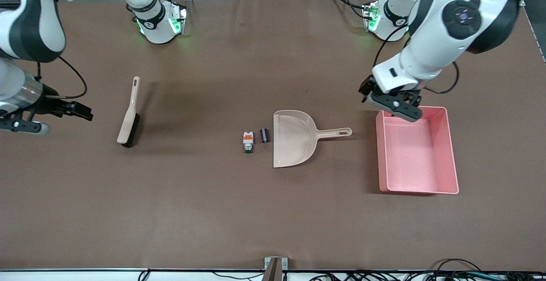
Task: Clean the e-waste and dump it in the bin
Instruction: 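Reach the left gripper to the dustpan handle while the right gripper reaches the brush, then grasp the dustpan handle with the left gripper while the right gripper grasps the brush, then lift the brush with the right gripper and move it toward the parts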
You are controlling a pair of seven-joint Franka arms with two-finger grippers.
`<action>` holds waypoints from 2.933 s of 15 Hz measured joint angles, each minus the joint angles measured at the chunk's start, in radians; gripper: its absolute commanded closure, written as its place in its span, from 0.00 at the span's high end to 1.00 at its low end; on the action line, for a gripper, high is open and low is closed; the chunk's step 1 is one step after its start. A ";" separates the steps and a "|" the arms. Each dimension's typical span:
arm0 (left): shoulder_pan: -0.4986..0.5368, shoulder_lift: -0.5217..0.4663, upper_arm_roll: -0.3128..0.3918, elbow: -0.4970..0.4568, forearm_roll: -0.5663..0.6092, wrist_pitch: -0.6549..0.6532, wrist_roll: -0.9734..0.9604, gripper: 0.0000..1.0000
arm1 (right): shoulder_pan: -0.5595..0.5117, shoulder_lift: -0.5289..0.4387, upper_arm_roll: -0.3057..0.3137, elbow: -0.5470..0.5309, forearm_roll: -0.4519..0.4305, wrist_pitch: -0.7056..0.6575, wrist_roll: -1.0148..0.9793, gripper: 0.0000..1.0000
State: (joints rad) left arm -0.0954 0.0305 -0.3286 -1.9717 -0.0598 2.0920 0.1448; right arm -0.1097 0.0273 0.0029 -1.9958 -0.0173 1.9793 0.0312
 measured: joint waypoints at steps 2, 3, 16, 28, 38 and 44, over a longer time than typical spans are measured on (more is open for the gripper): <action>-0.002 0.013 -0.029 -0.067 0.000 0.093 0.113 0.94 | 0.000 0.000 0.000 -0.067 0.000 0.069 0.000 1.00; -0.003 0.028 -0.035 -0.085 0.000 0.117 0.179 0.94 | 0.000 0.000 0.000 -0.111 0.000 0.121 0.000 1.00; -0.008 0.315 -0.094 -0.086 0.002 0.440 0.776 0.74 | 0.000 -0.113 0.002 -0.638 0.000 0.530 0.000 1.00; -0.023 0.455 -0.114 -0.054 0.082 0.512 0.861 0.72 | 0.004 -0.161 0.007 -0.830 -0.001 0.707 -0.001 0.09; -0.024 0.494 -0.114 -0.043 0.151 0.512 0.879 0.39 | 0.004 -0.161 0.008 -0.830 -0.001 0.731 -0.001 0.22; -0.024 0.511 -0.115 -0.010 0.154 0.511 0.879 0.12 | 0.004 -0.140 0.008 -0.830 0.000 0.775 -0.001 0.31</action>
State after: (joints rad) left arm -0.1195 0.5413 -0.4431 -1.9814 0.0944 2.6034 1.0241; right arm -0.1055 -0.1132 0.0107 -2.8256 -0.0178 2.7540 0.0298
